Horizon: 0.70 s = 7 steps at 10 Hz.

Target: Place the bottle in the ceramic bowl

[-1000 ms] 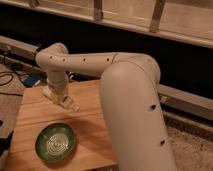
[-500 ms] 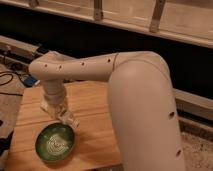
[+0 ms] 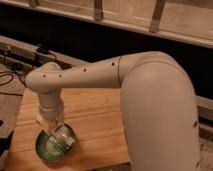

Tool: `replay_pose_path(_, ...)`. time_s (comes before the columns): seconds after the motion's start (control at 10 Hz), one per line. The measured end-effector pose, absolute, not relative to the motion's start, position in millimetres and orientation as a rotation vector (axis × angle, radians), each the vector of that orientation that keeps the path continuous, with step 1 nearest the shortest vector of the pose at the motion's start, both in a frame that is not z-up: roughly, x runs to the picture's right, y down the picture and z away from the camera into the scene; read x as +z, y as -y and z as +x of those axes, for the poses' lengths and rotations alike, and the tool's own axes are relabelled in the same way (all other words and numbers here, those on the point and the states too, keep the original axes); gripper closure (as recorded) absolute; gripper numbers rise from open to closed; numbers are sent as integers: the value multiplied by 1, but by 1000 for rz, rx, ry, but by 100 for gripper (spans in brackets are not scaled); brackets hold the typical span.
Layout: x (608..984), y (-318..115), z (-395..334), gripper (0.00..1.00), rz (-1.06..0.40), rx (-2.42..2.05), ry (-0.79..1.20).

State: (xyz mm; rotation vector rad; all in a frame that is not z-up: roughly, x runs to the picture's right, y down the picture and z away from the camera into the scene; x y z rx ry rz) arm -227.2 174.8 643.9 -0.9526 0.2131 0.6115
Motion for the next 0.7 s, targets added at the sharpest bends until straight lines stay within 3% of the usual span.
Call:
replay_pose_path(0.2,643,-178,-234,100,-967,610,-203)
replay_pose_path(0.5,644,-177,-232,89,-966,609,-207)
replay_pose_path(0.7,644,-177,-232,68,-967,609,-206)
